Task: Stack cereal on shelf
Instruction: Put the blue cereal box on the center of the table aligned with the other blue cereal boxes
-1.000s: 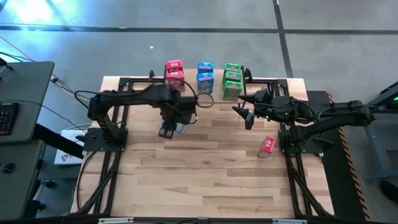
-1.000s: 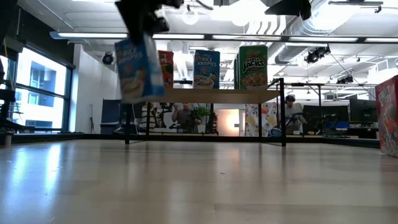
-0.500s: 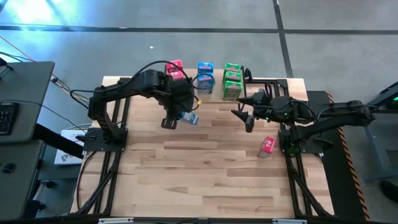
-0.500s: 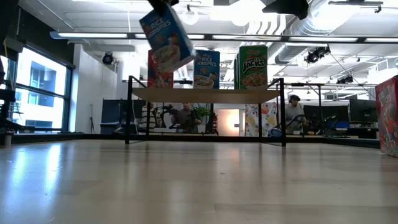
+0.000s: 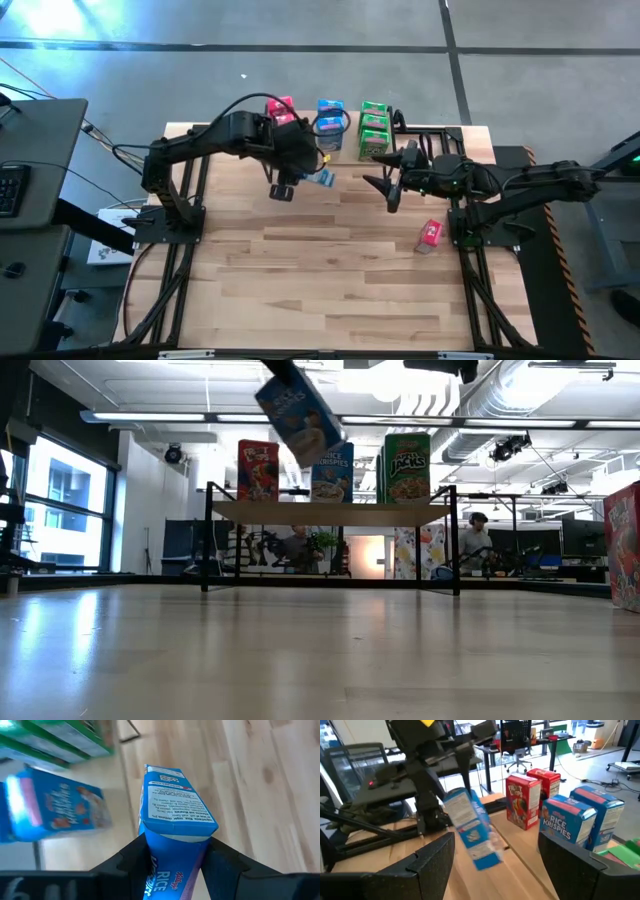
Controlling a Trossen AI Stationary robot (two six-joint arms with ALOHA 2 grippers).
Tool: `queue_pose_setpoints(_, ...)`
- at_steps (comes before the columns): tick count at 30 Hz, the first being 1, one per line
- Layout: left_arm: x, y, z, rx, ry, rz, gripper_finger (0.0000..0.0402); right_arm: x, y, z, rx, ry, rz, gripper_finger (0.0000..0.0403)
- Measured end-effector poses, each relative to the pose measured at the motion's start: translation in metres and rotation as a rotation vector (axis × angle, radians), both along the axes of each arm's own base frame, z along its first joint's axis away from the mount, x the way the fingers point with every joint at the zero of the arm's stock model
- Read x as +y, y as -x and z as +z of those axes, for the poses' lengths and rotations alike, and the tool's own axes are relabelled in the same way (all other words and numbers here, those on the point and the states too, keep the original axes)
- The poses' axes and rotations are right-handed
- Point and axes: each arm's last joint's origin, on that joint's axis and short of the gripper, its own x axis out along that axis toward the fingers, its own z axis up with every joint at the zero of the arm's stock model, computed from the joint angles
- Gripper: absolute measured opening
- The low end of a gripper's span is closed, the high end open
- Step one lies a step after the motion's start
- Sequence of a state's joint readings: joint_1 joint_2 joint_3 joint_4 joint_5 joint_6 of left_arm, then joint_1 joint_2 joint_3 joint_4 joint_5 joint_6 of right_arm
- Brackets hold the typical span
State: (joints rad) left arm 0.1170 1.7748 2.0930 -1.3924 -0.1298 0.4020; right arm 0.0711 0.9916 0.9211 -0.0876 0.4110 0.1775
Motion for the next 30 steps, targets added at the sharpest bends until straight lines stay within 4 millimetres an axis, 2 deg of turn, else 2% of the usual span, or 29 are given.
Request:
queue_pose_setpoints(5, 0.003, -0.002, 0.001, -0.02, -0.01, 0.008, 0.0147, 0.0, 0.0, 0.0, -0.005, -0.006, 0.0, 0.0279)
queue_pose_setpoints(11, 0.004, -0.012, -0.009, 0.001, 0.011, 0.032, 0.0147, 0.0, -0.001, 0.0, -0.01, -0.031, -0.004, 0.0279)
queue_pose_setpoints(22, 0.005, -0.044, -0.052, 0.129, 0.143, 0.062, 0.0147, 0.0, 0.0, -0.003, 0.01, -0.042, -0.007, 0.0279)
queue_pose_setpoints(27, 0.004, -0.055, -0.068, 0.169, 0.156, 0.063, 0.0147, 0.0, 0.001, -0.008, 0.054, -0.071, -0.022, 0.0279)
queue_pose_setpoints(30, 0.004, -0.063, -0.084, 0.222, 0.17, 0.082, 0.0147, 0.0, 0.002, -0.011, 0.083, -0.091, -0.029, 0.0279)
